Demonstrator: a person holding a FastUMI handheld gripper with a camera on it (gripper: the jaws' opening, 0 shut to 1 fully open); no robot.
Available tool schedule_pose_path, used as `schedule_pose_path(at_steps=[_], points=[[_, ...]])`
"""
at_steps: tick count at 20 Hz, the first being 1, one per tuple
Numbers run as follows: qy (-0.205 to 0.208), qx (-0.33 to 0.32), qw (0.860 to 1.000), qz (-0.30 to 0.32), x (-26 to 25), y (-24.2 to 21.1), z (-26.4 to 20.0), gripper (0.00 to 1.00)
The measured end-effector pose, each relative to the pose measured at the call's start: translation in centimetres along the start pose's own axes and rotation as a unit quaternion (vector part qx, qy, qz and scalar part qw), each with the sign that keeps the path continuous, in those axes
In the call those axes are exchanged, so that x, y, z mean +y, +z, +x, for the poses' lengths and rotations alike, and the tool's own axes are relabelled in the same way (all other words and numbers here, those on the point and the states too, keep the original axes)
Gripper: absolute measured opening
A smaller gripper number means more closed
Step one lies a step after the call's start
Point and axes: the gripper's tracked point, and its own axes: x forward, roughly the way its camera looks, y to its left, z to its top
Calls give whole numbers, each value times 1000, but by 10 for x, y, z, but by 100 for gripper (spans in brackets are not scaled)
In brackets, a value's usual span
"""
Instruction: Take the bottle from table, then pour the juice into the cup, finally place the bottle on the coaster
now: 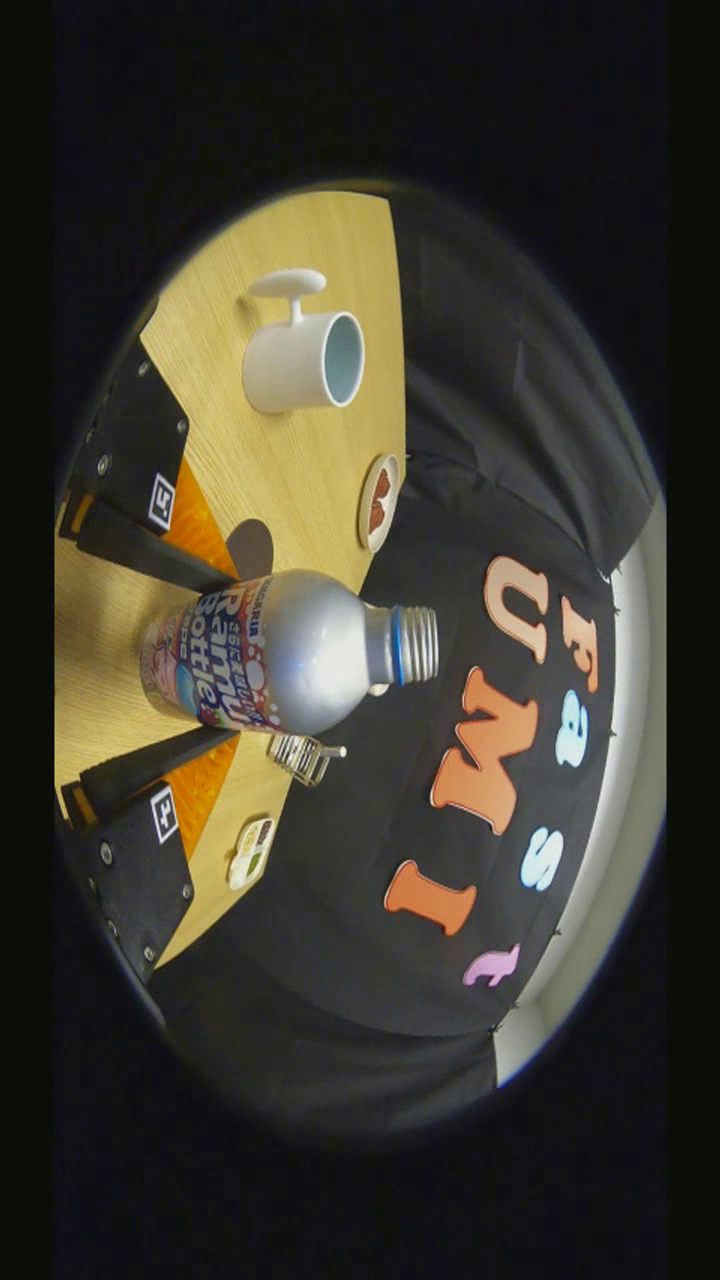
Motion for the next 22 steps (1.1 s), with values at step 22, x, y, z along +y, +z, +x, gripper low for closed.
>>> schedule_pose_path(at_steps=[22], points=[[-57, -48, 946, -314, 23, 65, 16, 76]])
